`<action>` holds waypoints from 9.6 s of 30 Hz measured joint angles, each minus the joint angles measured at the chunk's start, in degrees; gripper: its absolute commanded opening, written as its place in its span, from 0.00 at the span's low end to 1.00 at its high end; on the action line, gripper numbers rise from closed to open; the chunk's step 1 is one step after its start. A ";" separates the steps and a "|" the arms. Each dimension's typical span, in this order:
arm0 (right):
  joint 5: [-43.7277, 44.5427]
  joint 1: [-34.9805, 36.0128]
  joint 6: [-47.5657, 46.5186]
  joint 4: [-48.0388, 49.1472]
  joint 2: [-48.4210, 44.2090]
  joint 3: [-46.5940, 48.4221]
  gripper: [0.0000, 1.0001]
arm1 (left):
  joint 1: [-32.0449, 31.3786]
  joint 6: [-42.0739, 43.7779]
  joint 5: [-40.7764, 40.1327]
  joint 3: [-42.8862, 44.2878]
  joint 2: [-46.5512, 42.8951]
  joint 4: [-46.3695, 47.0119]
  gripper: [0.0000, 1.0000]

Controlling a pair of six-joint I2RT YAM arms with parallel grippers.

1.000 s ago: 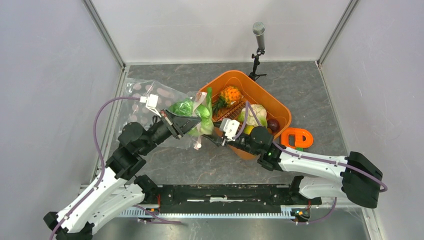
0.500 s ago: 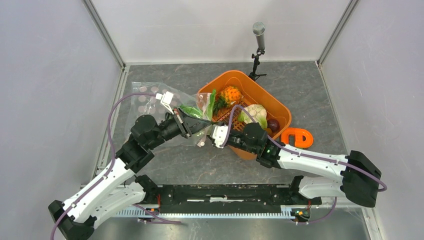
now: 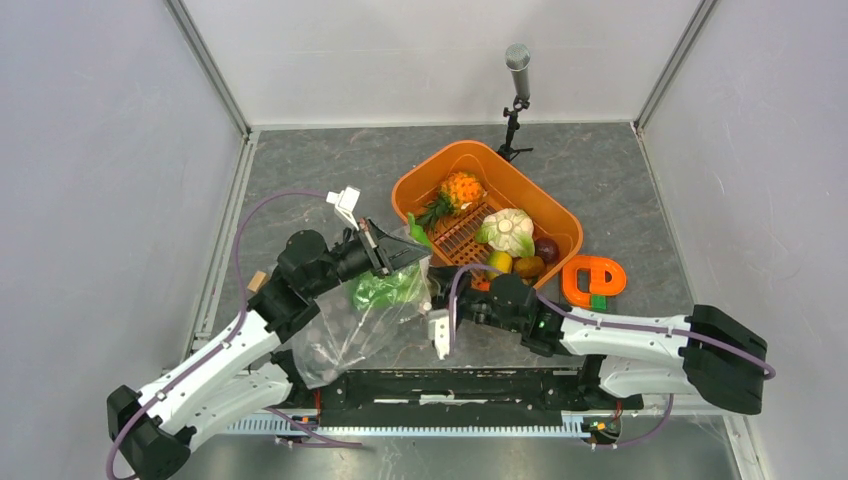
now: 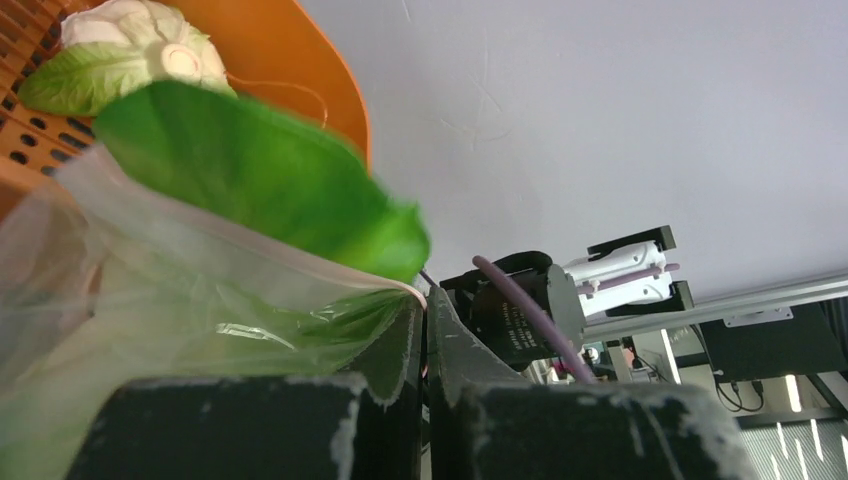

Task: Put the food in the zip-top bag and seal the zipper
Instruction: Place the fake vegetable in the zipper food storage bag, then adjust the zipper food storage bag at the center of the board, then pick up the fake vegetable from the bin.

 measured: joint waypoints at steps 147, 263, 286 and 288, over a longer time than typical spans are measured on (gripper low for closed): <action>6.78 -1.16 84.65 0.59 28.20 19.52 0.00 | 0.50 21.77 -32.79 -1.14 -26.51 -34.16 0.02; 26.91 -36.50 77.42 -35.78 19.89 22.62 0.76 | 0.50 31.41 -28.70 16.85 -10.97 -42.62 0.02; 11.76 -36.50 72.24 -24.48 7.96 14.49 0.77 | 0.50 30.80 -28.44 15.91 -10.45 -41.72 0.02; 12.76 -36.41 71.60 -25.46 7.87 14.73 0.87 | 0.50 30.77 -28.41 15.91 -10.45 -41.72 0.02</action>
